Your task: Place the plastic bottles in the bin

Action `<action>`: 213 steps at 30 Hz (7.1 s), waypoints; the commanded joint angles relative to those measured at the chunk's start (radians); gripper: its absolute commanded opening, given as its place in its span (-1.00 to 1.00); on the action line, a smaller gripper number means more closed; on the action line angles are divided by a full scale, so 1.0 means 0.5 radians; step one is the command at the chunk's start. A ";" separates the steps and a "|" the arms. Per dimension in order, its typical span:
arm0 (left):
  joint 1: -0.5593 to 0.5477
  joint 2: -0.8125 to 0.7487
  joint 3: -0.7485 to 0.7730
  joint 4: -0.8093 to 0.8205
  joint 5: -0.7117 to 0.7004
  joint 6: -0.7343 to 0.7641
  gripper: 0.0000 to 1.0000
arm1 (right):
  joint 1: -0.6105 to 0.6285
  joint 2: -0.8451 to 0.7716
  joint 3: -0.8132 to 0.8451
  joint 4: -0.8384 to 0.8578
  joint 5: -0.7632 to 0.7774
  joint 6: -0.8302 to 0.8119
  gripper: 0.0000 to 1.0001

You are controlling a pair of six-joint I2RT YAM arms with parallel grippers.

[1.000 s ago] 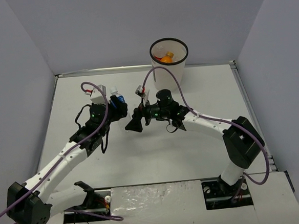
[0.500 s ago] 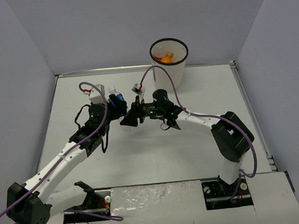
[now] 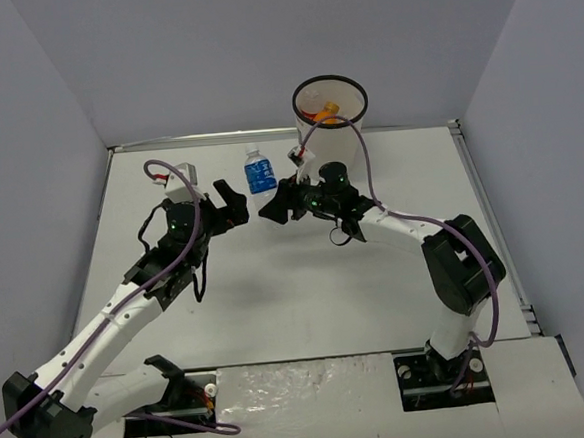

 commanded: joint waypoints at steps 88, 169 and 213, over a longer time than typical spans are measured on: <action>0.556 0.244 0.357 -0.763 -0.227 0.040 0.94 | -0.619 0.688 1.678 -0.406 0.896 -0.704 0.36; 0.710 1.833 1.491 0.316 0.967 0.462 -1.00 | -0.574 -0.641 0.397 -0.176 0.222 -0.482 1.00; 0.083 0.382 0.137 0.667 1.403 0.874 -1.00 | -0.205 -0.289 0.115 0.698 0.198 0.366 0.79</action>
